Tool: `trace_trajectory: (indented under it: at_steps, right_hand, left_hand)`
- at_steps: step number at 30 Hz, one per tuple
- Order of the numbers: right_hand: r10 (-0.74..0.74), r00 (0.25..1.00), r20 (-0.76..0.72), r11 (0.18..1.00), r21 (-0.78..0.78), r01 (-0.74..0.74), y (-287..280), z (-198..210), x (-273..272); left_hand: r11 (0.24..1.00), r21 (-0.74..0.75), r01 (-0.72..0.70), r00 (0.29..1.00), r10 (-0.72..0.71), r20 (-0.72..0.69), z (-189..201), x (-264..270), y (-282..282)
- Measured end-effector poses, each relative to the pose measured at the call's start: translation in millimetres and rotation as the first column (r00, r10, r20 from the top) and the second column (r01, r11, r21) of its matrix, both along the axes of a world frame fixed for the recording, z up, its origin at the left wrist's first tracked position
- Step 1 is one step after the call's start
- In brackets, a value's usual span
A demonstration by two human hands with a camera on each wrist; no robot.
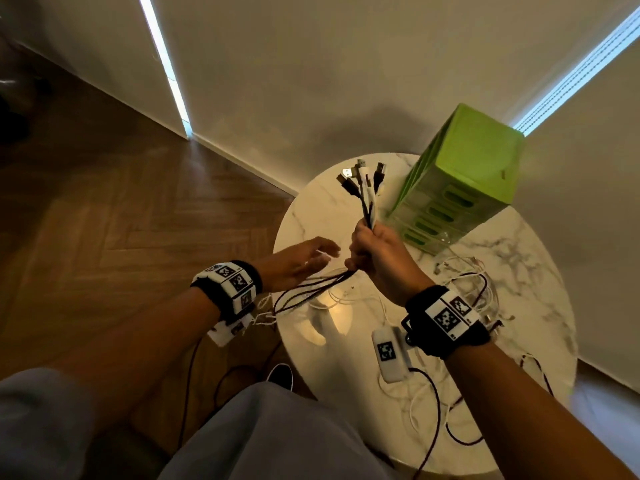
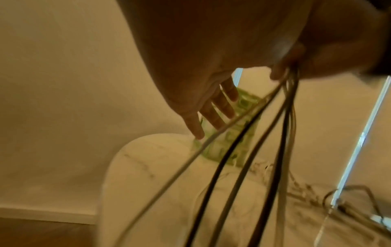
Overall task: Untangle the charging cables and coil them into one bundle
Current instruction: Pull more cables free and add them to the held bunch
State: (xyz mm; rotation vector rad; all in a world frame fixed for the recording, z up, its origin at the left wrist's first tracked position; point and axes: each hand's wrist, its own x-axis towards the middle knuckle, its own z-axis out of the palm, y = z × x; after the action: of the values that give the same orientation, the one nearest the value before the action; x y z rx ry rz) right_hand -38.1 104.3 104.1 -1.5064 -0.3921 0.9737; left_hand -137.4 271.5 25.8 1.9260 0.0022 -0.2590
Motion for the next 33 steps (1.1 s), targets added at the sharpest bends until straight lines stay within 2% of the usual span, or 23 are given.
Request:
trace_trajectory:
  at_steps: [4,6,9,10,11,12,14,15,18,20,23,26,28,33]
  right_hand:
    - [0.144,0.986,-0.084,0.985,-0.082,-0.151,-27.8,-1.8,-3.4]
    - [0.208,0.970,-0.127,0.970,-0.098,-0.221,-41.9,-4.6,-5.6]
    - [0.190,0.962,-0.194,0.977,-0.063,-0.205,-68.7,-8.7,-3.0]
    - [0.187,0.971,-0.149,0.977,-0.075,-0.200,-75.0,-11.4,-3.2]
    - [0.189,0.982,-0.019,0.973,-0.131,-0.190,-81.0,-14.7,-4.4]
    - [0.186,0.967,0.172,0.963,-0.225,-0.146,-87.6,-19.6,-6.4]
    - [0.173,0.841,0.512,0.946,-0.323,0.002,-94.6,-37.2,-11.8]
    - [0.148,0.803,0.577,0.949,-0.312,0.049,-96.4,-47.1,-13.8]
    - [0.074,0.835,0.546,0.957,-0.273,0.094,-113.1,-65.7,-7.8]
    - [0.089,0.868,0.489,0.930,-0.352,0.103,-128.3,-70.8,6.1]
    - [0.048,0.892,0.449,0.900,-0.406,0.156,-161.4,-80.2,38.5]
    - [-0.060,0.901,0.430,0.860,-0.436,0.266,-201.1,-92.7,79.2]
    - [-0.091,0.877,0.471,0.811,-0.476,0.340,-224.1,-98.4,107.5]
    - [0.067,0.848,0.525,0.776,-0.562,0.287,-238.1,-122.6,175.0]
  left_hand:
    - [0.980,-0.169,0.100,0.984,-0.073,0.163,29.2,26.4,-30.4]
    - [0.962,-0.245,0.117,0.988,-0.087,0.130,45.1,37.7,-46.3]
    - [0.957,-0.248,0.148,0.989,-0.141,0.046,60.4,56.9,-72.9]
    - [0.957,-0.239,0.167,0.986,-0.166,0.023,63.6,61.5,-79.8]
    - [0.957,-0.228,0.181,0.983,-0.186,-0.002,66.0,65.5,-87.0]
    - [0.959,-0.213,0.188,0.980,-0.197,-0.025,66.0,71.7,-95.5]
    - [0.974,-0.163,0.160,0.983,-0.172,-0.059,61.2,85.0,-110.8]
    - [0.982,-0.130,0.139,0.986,-0.150,-0.074,57.0,90.5,-117.3]
    - [0.995,-0.081,0.056,0.991,-0.065,-0.113,45.5,107.0,-137.3]
    - [0.998,-0.051,-0.023,0.994,0.017,-0.109,42.0,119.2,-146.3]
    - [0.998,0.005,-0.059,0.994,0.060,-0.089,37.0,138.2,-154.5]
    - [0.989,-0.090,-0.120,0.979,0.102,-0.177,28.2,154.0,-163.5]
    - [0.979,-0.134,-0.153,0.962,0.117,-0.245,22.1,163.2,-171.7]
    - [0.947,-0.202,-0.251,0.921,0.170,-0.349,-6.1,182.4,-190.2]
